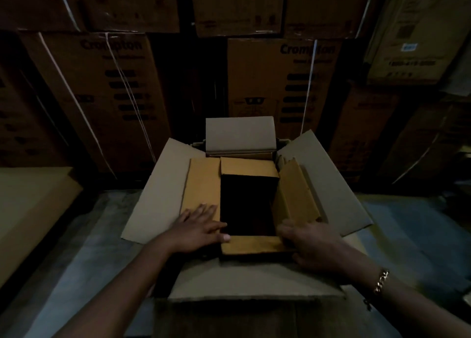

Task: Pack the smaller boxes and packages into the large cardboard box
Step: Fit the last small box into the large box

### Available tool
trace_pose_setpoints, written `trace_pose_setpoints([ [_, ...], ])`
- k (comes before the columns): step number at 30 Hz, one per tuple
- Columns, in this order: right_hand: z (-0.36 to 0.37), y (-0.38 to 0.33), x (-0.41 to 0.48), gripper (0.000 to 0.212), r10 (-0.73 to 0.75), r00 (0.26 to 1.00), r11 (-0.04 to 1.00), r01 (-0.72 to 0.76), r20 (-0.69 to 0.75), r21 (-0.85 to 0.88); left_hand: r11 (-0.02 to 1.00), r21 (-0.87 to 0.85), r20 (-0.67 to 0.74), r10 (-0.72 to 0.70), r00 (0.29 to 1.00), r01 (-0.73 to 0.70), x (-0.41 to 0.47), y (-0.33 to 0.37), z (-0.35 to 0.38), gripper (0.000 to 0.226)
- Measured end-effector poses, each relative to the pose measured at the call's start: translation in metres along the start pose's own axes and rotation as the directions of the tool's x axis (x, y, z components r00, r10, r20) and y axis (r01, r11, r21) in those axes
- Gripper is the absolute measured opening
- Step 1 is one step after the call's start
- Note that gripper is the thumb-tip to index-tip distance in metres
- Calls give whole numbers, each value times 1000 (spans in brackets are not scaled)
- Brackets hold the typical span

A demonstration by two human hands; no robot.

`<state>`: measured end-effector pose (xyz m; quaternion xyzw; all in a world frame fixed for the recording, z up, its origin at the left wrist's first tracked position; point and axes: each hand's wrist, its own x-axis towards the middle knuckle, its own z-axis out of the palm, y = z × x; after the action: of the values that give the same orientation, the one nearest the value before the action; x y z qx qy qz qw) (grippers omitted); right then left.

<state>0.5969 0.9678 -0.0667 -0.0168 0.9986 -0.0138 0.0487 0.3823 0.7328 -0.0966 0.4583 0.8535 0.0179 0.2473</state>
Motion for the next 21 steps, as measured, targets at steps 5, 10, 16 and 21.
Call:
trace_pose_setpoints([
  [5,-32,13,21,44,-57,909,886,-144,412,440,989,141,9,-41,999,39,8,9,-9,82],
  [10,-39,15,81,51,177,940,864,-291,293,411,985,68,-393,-121,912,160,11,6,-6,85],
  [16,-34,34,149,45,98,692,771,-507,715,385,962,-185,-462,-267,845,203,17,3,-14,71],
  [21,-9,54,186,78,208,755,931,-347,622,110,935,-341,-735,-198,649,-101,22,2,-32,45],
])
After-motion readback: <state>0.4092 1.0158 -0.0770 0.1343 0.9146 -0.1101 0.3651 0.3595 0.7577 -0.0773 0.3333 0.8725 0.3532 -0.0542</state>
